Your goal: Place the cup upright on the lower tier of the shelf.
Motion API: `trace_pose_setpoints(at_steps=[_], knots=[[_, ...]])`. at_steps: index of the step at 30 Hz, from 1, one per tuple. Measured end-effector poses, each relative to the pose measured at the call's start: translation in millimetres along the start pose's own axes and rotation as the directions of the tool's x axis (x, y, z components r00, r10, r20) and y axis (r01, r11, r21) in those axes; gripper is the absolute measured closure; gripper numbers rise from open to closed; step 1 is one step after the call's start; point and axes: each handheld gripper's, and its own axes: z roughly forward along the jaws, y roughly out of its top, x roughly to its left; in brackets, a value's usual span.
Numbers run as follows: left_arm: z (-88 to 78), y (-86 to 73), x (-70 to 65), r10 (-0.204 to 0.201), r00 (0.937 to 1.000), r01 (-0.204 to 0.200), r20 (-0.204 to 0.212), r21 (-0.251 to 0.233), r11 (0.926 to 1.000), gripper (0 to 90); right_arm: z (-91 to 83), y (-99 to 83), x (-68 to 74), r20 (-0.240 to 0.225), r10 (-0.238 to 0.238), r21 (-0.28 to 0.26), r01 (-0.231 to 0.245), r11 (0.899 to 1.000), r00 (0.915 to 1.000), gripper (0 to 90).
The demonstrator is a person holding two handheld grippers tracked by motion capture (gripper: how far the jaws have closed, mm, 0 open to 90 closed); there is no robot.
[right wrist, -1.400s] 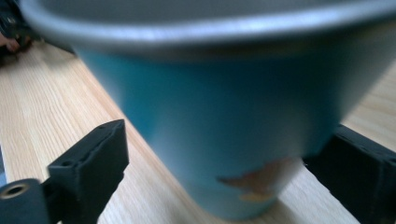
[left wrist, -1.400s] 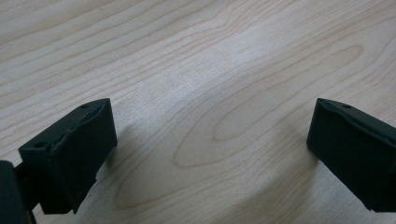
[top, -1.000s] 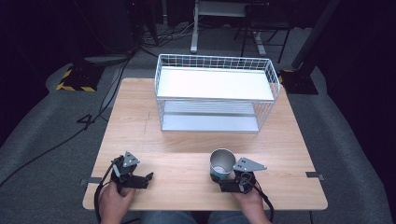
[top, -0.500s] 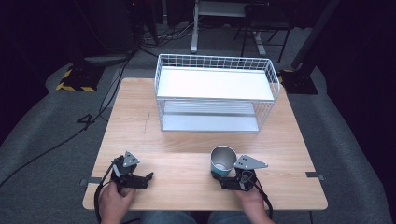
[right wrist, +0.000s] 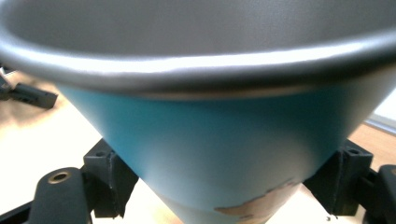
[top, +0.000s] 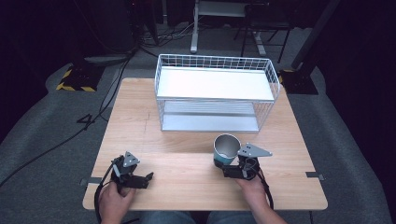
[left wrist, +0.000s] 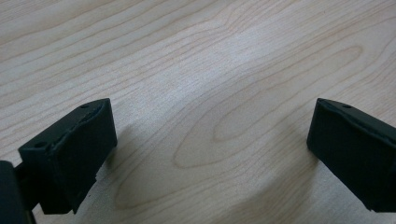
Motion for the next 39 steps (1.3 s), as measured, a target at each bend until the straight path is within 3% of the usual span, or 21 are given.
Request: trace_pose_setpoints(at_steps=[9, 20, 32, 39], knots=[[-0.2, 0.1, 0.1, 0.001, 1.0000, -0.001, 0.002, 0.003, 1.0000, 1.9, 8.5, 27.2, -12.3, 0.022, -0.007, -0.006, 0.007, 1.000, 0.9997, 21.6], [-0.1, -0.1, -0.1, -0.001, 1.0000, 0.001, -0.001, 0.000, 1.0000, 1.9, 33.3, 56.7, -27.1, 0.075, 0.007, -0.009, -0.006, 1.000, 0.9972, 21.5], [-0.1, 0.0, -0.1, -0.001, 1.0000, 0.001, -0.001, 0.000, 1.0000, 1.9, 56.8, 59.9, -44.6, 0.118, 0.038, -0.031, -0.035, 0.999, 0.9923, 21.5], [0.1, 0.5, 0.1, 0.003, 1.0000, -0.003, 0.004, 0.003, 1.0000, 1.6, 75.4, 57.7, -56.9, 0.156, 0.074, -0.031, -0.070, 0.997, 0.9850, 21.5]])
